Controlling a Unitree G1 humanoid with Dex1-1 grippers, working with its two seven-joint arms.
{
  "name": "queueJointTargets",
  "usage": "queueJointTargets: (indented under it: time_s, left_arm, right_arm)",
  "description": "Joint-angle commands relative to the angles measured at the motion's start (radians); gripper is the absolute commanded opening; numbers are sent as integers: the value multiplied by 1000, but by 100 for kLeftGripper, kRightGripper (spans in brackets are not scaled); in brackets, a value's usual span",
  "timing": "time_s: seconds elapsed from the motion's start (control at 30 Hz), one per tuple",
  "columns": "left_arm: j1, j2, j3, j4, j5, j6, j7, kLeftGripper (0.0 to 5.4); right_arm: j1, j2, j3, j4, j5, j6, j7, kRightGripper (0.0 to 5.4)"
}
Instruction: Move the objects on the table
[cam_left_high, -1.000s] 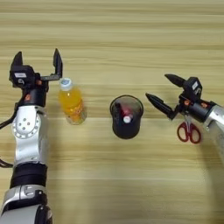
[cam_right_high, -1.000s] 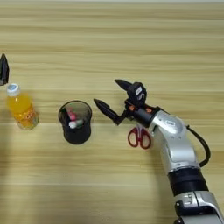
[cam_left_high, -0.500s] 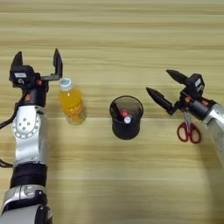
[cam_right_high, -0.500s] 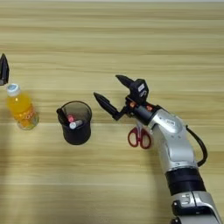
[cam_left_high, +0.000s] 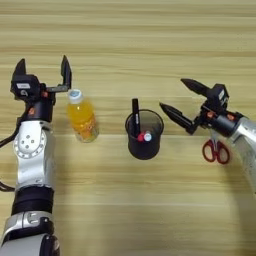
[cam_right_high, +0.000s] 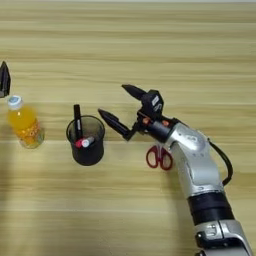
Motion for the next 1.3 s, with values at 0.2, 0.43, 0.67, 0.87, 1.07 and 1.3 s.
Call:
queueJointTargets:
  time_s: [0.2,0.43,0.67,0.87,1.07,1.3]
  left_arm:
    - [-5,6,0,-3,-1,-3,-1,540]
    - [-8,5,-2,-3,0,-1,1,540]
    - [-9,5,-3,-5,0,1,2,540]
    - [-9,4,-4,-6,1,2,4,540]
    - [-9,2,-7,-8,3,2,6,540]
    - [-4,-1,-11,-15,4,1,9,540]
  right_arm:
    - [29,-102,73,-40,-40,53,100,538]
    - [34,-154,109,-34,-82,92,127,538]
    - [36,-123,176,10,-156,132,79,538]
    - [21,-80,215,46,-192,140,40,538]
    - [-14,-31,215,91,-209,142,-12,538]
    - [-59,20,215,166,-235,143,-78,538]
